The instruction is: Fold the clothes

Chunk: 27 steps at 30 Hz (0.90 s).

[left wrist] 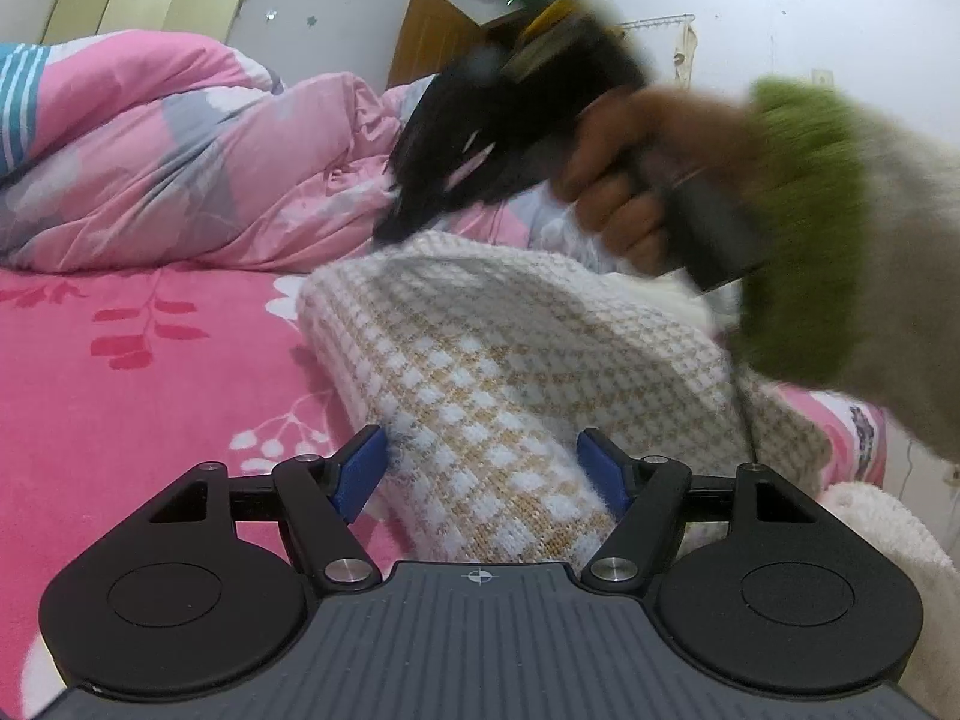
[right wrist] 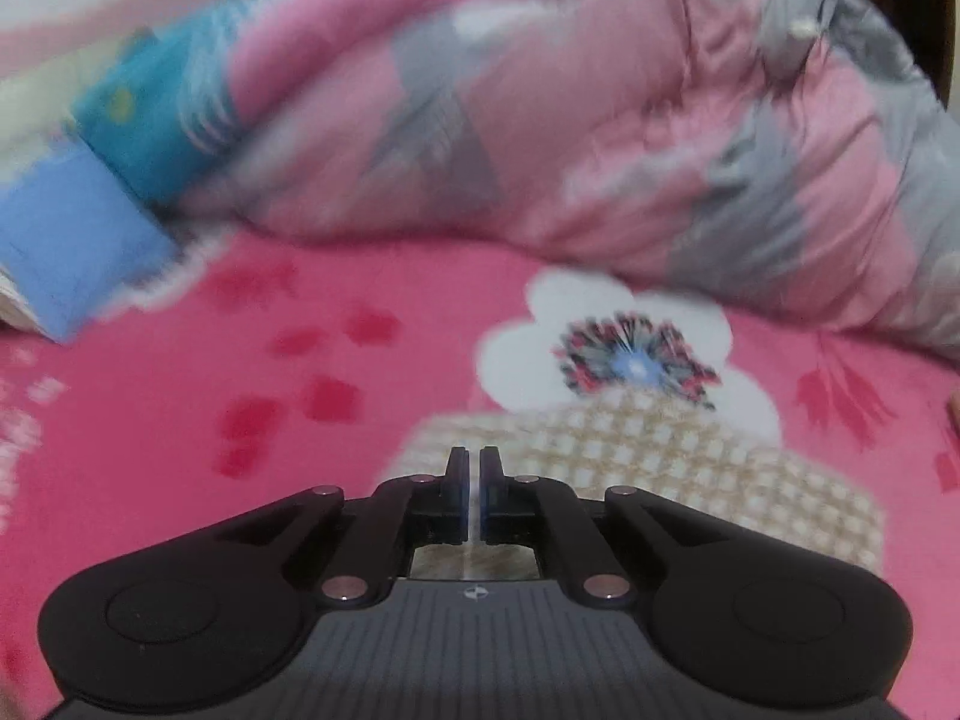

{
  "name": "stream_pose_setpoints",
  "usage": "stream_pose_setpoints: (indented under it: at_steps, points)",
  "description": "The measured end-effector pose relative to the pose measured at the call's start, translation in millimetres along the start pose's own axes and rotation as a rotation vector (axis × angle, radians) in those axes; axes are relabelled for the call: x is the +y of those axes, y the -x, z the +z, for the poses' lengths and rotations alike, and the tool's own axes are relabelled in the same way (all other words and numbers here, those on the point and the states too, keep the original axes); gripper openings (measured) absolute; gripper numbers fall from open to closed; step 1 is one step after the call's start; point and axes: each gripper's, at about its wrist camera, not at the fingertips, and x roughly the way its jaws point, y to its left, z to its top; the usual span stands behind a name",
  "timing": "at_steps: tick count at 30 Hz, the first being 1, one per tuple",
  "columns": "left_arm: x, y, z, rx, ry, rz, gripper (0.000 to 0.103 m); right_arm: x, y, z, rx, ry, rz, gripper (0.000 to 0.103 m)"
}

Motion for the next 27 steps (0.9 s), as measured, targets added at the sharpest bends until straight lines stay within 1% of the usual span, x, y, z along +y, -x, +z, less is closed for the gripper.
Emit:
stream_pose_setpoints:
  at_steps: [1,2,4,5,8,10,11,13,14,15,17,19,20,21,23,24,25,27]
  points:
    - [0,0,0,0.002,0.002,0.001,0.071,5,12,-3,-0.017,0.009,0.014,0.002]
    - [1,0,0,0.005,0.004,0.002,0.071,8,12,-11,0.006,0.038,-0.004,0.002]
    - [3,-1,1,0.01,0.018,-0.001,0.07,2,-16,-39,0.048,0.069,-0.028,0.0]
    - [4,-2,2,0.011,0.024,-0.005,0.071,-2,-16,-37,0.051,0.032,-0.014,0.0]
    - [1,0,1,0.004,-0.002,-0.003,0.071,-16,-15,-30,0.059,-0.078,0.028,0.0]
    - [-2,1,-1,0.0,-0.016,0.002,0.071,-13,1,-23,0.076,-0.061,0.01,0.001]
    - [-1,1,-1,0.001,-0.014,0.001,0.071,-8,14,-23,0.059,-0.057,0.027,0.002]
    - [0,0,-1,0.003,-0.008,-0.001,0.071,1,39,-24,0.026,-0.048,0.059,0.002]
    - [0,0,-1,0.007,-0.007,0.002,0.071,8,37,-31,0.053,-0.018,0.046,0.002]
    - [1,-1,-1,0.011,-0.006,0.004,0.071,11,18,-47,0.113,0.02,0.022,0.002]
    - [6,-1,-1,0.013,0.022,-0.013,0.071,9,6,-68,0.06,0.041,0.041,0.0]
    - [6,1,-1,0.009,0.012,-0.02,0.071,3,15,-54,0.096,-0.052,0.045,0.001]
    - [5,2,-2,0.005,0.004,-0.018,0.071,5,23,-48,0.107,-0.067,0.041,0.002]
    - [5,3,-2,0.004,0.004,-0.02,0.071,12,37,-46,0.101,-0.044,0.042,0.003]
    - [7,3,-2,0.006,0.015,-0.027,0.071,23,62,-51,0.067,-0.006,0.079,0.003]
    - [7,3,-2,0.007,0.013,-0.029,0.071,27,66,-57,0.075,0.005,0.088,0.003]
    - [7,2,-3,0.015,0.01,-0.028,0.071,30,58,-68,0.109,0.017,0.082,0.003]
    - [11,1,-4,0.031,0.028,-0.028,0.072,26,39,-94,0.075,0.041,0.077,0.0]
